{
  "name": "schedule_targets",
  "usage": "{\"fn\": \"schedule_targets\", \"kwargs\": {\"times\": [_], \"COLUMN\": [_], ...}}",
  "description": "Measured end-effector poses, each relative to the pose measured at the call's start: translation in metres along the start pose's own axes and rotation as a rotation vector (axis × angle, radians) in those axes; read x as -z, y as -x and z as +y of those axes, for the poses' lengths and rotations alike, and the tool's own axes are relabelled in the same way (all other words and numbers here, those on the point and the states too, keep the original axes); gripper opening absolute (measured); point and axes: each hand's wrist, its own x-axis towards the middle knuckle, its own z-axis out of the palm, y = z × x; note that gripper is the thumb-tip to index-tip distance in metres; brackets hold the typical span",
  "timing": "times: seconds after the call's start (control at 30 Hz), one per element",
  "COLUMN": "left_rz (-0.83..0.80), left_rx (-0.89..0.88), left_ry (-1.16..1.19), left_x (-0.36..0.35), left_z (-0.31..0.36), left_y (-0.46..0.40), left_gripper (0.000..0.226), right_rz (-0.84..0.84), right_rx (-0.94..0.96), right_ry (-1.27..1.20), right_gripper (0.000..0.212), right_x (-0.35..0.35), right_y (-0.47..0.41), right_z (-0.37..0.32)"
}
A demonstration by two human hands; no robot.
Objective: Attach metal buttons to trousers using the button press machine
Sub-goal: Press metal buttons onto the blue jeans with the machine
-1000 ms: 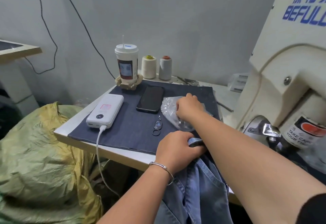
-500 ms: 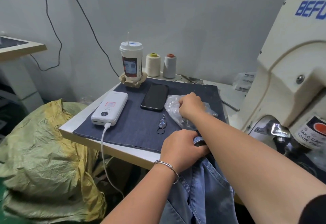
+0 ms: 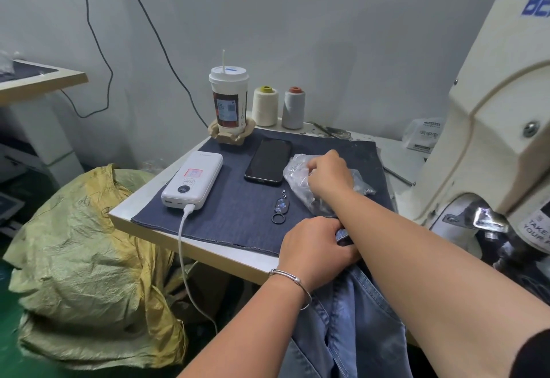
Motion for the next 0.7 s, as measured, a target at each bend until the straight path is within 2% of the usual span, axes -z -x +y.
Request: {"fn": "schedule_targets", "kwargs": {"times": [0.13, 0.23, 0.37, 0.47, 0.6, 0.7], "left_rz": [0.014, 0.005, 0.006, 0.006, 0.009, 0.012], "left_rx": [0.008, -0.002, -0.008, -0.007, -0.005, 0.0], "left_ry": [-0.02, -0.014, -0.012, -0.008, -0.007, -0.006], "left_x": [-0.0016, -0.0006, -0.0003, -0.001, -0.0009, -0.0006], "left_z": [-0.0009, -0.0004, 0.0002, -0.0005, 0.0001, 0.001], "left_y": [-0.0004, 0.0001, 0.0003, 0.0003, 0.0003, 0.0002], "left_gripper": [0.032, 0.032, 0.03, 0.031, 0.031, 0.031], "right_rz": [0.012, 0.036, 0.005, 0.024, 0.03, 0.02], "right_rx": [-0.036, -0.023, 0.001, -0.029, 0.031, 0.044], "right_ry": [-0.08, -0.086, -0.064, -0.109, -0.043, 0.032], "right_gripper": [0.02, 0.031, 0.032, 0.02, 0.038, 0.033], "right_x": [-0.0013, -0.0024, -0.0027, -0.0025, -0.0022, -0.0015], "right_y": [0.0013, 0.0017, 0.0027, 0.0025, 0.0033, 0.0045], "right_z": [-0.0002, -0.0012, -0.0034, -0.0034, -0.0029, -0.0055]}}
